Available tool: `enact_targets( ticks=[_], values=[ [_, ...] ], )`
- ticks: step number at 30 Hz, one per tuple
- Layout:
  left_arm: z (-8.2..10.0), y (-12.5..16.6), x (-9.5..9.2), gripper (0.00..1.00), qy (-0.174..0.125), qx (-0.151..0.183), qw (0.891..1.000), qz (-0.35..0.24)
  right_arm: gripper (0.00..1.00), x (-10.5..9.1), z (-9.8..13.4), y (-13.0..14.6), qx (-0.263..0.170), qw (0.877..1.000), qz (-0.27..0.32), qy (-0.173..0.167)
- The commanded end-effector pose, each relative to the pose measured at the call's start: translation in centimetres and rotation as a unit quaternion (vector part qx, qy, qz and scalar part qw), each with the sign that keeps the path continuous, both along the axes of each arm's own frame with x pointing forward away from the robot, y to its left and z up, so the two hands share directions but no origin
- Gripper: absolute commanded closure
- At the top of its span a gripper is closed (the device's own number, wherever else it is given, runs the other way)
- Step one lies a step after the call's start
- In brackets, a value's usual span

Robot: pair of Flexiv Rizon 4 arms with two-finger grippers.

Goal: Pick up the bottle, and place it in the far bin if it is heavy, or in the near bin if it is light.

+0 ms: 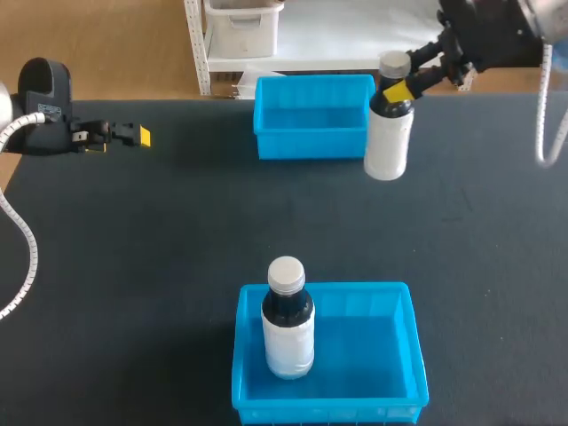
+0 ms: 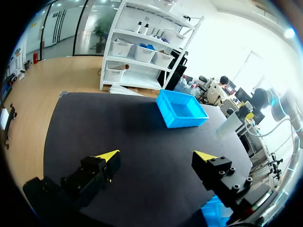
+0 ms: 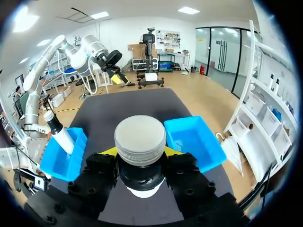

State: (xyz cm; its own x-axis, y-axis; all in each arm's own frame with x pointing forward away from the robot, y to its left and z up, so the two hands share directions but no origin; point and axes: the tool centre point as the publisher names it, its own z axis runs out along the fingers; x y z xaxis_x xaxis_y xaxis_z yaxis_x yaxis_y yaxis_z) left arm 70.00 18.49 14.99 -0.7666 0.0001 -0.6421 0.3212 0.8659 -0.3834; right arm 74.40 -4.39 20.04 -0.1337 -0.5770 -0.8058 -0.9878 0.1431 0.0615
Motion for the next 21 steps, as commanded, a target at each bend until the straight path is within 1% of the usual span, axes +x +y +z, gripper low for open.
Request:
enact_targets(
  ticks=[1,8,16,21],
  values=[
    [0.0,0.0,0.0,0.00,0.000,0.000,1.000,0.000,1.00,-1.2,0.5,-1.7,-0.002,1.000,-0.027,-0.012],
    [0.0,0.0,0.0,0.00,0.000,0.000,1.000,0.000,1.00,-0.8,0.6,-3.3,-0.003,0.999,-0.051,-0.013],
    [0.0,0.0,0.0,0.00,0.000,0.000,1.000,0.000,1.00,-0.3,0.9,-4.3,0.000,0.998,-0.060,-0.013],
    [0.0,0.0,0.0,0.00,0.000,0.000,1.000,0.000,1.00,0.9,1.1,-4.8,-0.003,0.998,-0.062,-0.015]
  ],
)
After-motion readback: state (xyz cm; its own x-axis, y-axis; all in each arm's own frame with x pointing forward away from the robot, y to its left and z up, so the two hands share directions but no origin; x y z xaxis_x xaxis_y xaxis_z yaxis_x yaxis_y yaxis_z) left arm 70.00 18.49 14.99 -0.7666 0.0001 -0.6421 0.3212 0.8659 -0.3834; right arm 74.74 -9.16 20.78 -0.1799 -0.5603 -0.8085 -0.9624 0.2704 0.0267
